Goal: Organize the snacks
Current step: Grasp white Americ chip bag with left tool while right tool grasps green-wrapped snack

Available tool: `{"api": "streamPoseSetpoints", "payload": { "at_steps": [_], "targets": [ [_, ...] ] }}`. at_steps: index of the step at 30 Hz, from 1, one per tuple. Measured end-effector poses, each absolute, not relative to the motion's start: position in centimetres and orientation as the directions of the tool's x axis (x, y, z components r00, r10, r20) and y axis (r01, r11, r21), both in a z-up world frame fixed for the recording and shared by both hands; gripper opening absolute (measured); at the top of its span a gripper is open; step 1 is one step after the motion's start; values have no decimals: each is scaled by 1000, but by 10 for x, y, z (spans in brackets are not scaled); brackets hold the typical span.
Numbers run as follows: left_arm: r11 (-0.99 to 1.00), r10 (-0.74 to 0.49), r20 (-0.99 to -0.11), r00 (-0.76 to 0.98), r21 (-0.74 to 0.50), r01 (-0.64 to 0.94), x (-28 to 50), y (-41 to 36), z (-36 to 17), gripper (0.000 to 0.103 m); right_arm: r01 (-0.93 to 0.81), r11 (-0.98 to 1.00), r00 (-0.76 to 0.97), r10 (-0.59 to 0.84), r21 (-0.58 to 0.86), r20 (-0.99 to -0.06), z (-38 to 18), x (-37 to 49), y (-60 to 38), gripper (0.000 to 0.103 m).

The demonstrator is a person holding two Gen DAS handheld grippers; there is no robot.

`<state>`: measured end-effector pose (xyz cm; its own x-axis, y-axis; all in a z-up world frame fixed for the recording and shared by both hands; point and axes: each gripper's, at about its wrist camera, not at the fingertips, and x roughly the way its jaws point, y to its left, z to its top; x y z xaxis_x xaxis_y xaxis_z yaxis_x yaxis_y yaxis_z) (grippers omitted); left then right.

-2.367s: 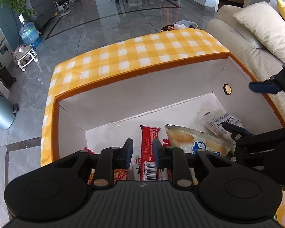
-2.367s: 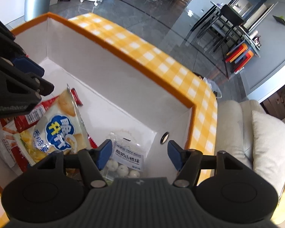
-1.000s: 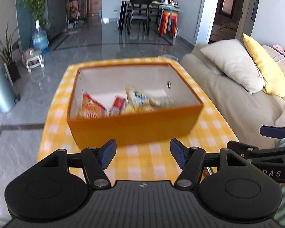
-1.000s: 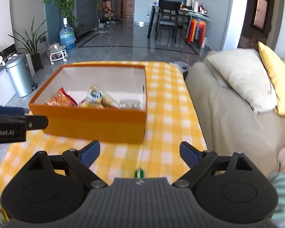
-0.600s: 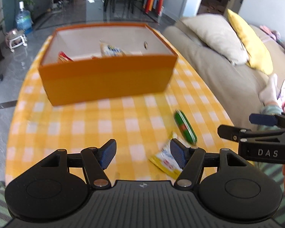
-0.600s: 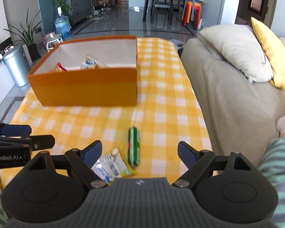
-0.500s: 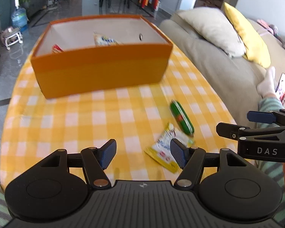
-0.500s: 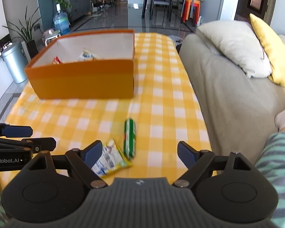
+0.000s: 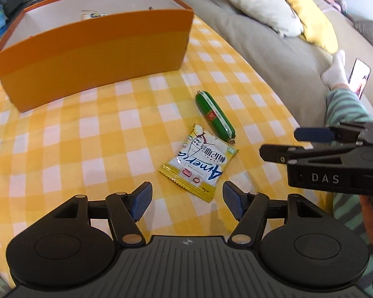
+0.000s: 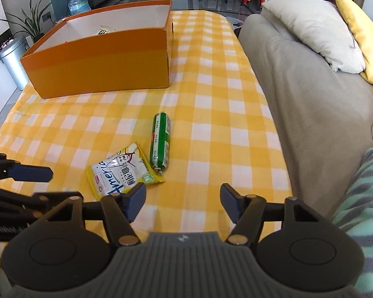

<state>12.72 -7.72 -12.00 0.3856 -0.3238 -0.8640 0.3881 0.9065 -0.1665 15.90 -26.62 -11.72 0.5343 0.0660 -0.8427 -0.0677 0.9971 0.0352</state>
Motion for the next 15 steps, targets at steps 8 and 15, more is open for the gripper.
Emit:
{"api": "streamPoseSetpoints", "payload": {
  "at_steps": [8,15],
  "targets": [
    [795,-354,-867,352,-81,601,143,-111,-131,83,-85,995,545,84,45,-834,-120,170,-265,58],
    [762,-342,-874,346,-42,647,158,-121,-148,83,-104,992,547,117,72,-829,-124,177,-266,50]
  ]
}}
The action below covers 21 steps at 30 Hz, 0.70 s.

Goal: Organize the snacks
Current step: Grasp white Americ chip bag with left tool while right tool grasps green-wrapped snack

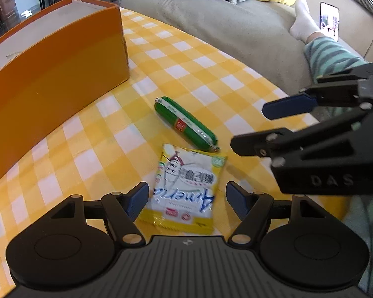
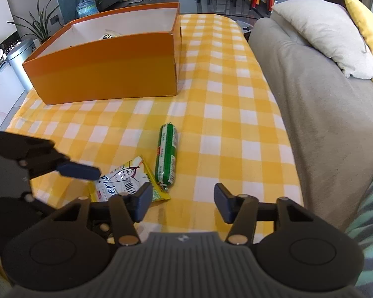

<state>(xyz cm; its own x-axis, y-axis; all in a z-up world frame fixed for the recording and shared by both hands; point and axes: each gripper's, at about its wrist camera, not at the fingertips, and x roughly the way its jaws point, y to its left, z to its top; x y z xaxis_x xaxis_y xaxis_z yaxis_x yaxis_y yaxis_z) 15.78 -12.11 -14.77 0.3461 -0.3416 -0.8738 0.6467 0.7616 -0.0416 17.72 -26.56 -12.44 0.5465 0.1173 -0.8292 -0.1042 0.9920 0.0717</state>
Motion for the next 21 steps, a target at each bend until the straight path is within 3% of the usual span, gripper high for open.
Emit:
{"api": "streamPoseSetpoints", "payload": {
  "at_steps": [8,12,17,19,21],
  "targets": [
    [735,-327,-875,356,1,678,157,-129,-158,79,-113,990,555,130,81,-821,-131,185,-263,50],
    [735,-334,-869,366,3,678,157,-128,-158,62,-116,991,570,121,66,-813,-132,188,-261,50],
    [781,-289,-875,388,19,624,162,-114,-155,61,-146,987,585,145,72,-798,-131,194,-256,50],
    [815,-247,-877,411,42,578,165,-106,-153,61,-150,987,592,141,64,-793,-131,197,-253,48],
    [846,-219,-876,429,49,531,171,-96,-151,61,-158,986,591,141,58,-795,-133,203,-250,37]
  ]
}}
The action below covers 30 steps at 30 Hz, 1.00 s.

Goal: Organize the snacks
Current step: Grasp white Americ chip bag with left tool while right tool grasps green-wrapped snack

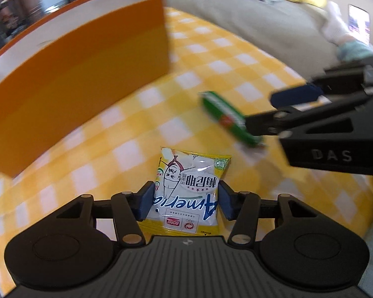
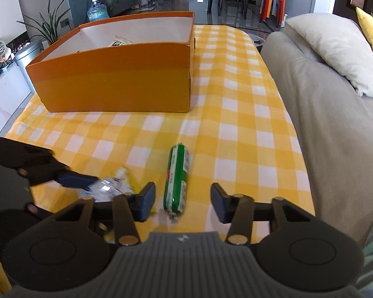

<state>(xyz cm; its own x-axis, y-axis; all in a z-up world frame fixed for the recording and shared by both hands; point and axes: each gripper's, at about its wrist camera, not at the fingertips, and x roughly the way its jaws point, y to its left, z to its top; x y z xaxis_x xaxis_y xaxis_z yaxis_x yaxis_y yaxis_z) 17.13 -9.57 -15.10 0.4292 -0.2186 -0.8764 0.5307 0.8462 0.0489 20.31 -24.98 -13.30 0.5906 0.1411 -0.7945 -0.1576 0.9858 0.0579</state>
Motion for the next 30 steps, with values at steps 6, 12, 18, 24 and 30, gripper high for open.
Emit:
{"api": "streamPoseSetpoints", "payload": {
  "at_steps": [6,12,18,24,30],
  "targets": [
    [895,-177,-882,438,41,445,185,-73,-149,61,-169,984,565,144,57,-813,-146,221,-239,36],
    [902,-182,-902,392,6,432,188,-64,-154,64,-168,984,541,148,66,-828,-159,235,-235,36],
    [884,-190,-915,355,-2,468,190,-62,-153,71,-180,982,540,146,56,-829,-165,241,-230,35],
    [875,-197,-917,346,-5,484,192,-60,-153,69,-204,979,544,122,10,-830,-168,240,-224,30],
    [878,-213,-908,361,-17,478,189,-57,-152,60,-190,981,544,128,26,-829,-167,239,-229,20]
  ]
}}
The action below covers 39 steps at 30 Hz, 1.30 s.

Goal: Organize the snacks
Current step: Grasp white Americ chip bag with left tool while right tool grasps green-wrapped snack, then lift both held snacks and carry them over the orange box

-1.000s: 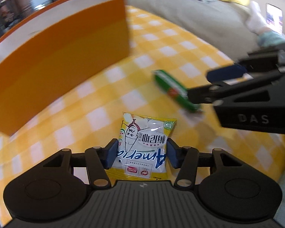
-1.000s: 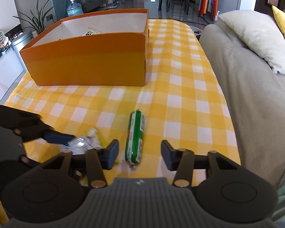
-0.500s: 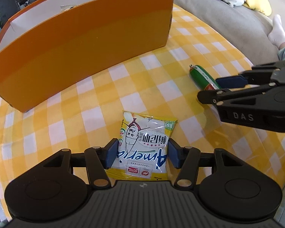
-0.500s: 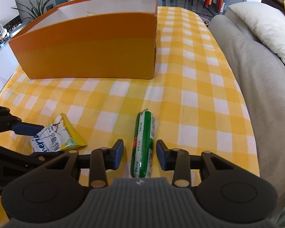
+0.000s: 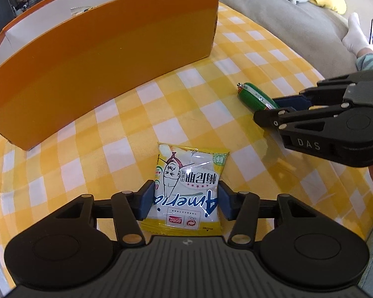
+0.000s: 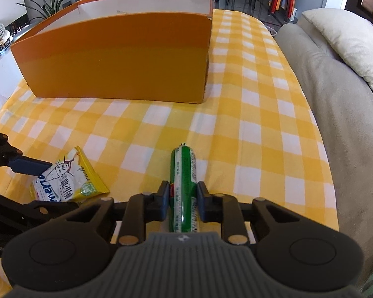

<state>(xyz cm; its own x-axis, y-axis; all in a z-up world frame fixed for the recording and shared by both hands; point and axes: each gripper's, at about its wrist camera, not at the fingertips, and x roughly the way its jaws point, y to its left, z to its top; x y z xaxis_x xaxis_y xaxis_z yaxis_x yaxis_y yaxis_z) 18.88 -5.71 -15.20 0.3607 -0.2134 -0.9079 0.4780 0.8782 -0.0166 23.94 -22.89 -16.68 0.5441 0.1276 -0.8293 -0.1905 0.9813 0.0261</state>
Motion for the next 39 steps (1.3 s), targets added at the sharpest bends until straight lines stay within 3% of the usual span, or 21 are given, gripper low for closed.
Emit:
{"api": "streamPoseSetpoints", "payload": {
  "at_steps": [9,25,39],
  "targets": [
    [929,-225,-891,394,-75,362,186,-37,-142,59,-186,981,540,151,57,-828,-163,232,-229,19],
    [949,-300,-791,534,-193,248,184,5,-63,59,-248,967,623,207,60,-754,-97,204,-212,19],
    [960,-263,-703,661,-119,255,230,17,10,59,-333,942,712,275,34,-646,-17,248,-193,19]
  ]
}}
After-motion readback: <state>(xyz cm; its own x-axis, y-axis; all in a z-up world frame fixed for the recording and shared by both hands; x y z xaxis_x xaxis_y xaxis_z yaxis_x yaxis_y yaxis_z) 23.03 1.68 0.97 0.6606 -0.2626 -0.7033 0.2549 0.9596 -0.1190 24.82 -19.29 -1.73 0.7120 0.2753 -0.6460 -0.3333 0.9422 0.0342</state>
